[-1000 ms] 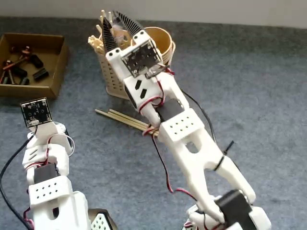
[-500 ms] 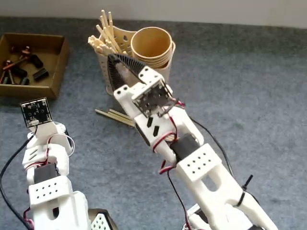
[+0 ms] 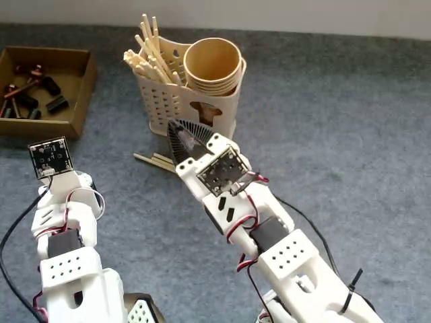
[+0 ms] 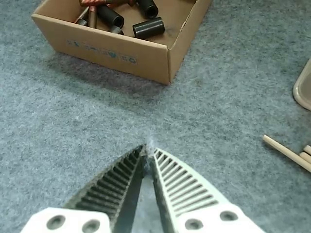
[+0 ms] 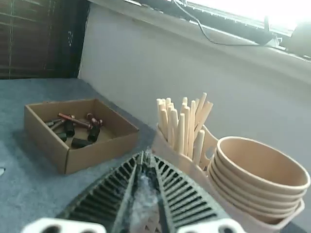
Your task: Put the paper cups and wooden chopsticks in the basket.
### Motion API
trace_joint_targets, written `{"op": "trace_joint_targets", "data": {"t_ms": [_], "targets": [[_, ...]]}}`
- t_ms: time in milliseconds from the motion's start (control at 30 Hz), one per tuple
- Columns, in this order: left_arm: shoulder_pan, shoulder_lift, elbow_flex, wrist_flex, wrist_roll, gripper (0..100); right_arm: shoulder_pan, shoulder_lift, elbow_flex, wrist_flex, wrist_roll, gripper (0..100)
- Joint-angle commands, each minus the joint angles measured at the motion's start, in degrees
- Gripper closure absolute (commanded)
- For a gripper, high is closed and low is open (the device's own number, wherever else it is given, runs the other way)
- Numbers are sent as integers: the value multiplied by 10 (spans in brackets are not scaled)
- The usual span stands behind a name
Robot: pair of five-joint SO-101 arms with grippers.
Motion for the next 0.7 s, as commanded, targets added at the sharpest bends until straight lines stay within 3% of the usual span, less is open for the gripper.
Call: {"op": "trace_joint_targets", "data": {"t_ms": [0,233,500,667], "targets": [[-3,-8,-2,-11,2,989,-4,-15,18,24,6,995],[-3,-8,-2,-11,2,989,3,-15,33,144,6,992],[-3,-8,-2,-11,2,989,22,-14,2,400,8,911],[7,-8,-2,-11,1,989,24,85,-68,489,7,911]]}}
